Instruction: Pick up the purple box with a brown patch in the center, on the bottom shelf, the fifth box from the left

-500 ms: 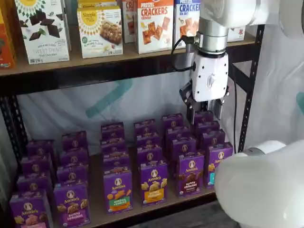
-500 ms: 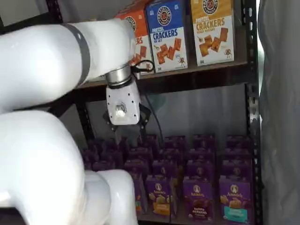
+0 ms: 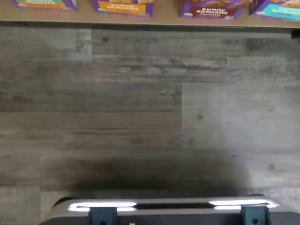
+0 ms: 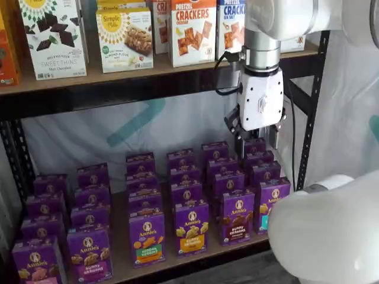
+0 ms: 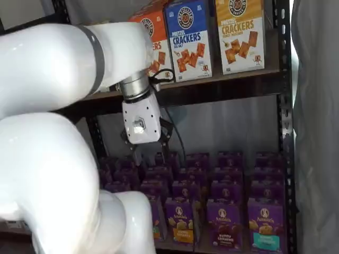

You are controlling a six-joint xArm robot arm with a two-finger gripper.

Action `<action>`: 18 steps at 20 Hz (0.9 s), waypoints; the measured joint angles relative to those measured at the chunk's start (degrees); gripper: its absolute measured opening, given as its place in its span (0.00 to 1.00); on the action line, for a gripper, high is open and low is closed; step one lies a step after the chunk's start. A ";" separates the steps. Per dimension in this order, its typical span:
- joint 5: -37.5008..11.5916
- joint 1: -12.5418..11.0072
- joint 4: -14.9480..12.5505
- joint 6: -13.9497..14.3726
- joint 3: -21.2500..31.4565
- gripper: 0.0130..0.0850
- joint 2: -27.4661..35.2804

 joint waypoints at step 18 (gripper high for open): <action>-22.79 -3.62 1.92 -3.84 7.52 1.00 13.33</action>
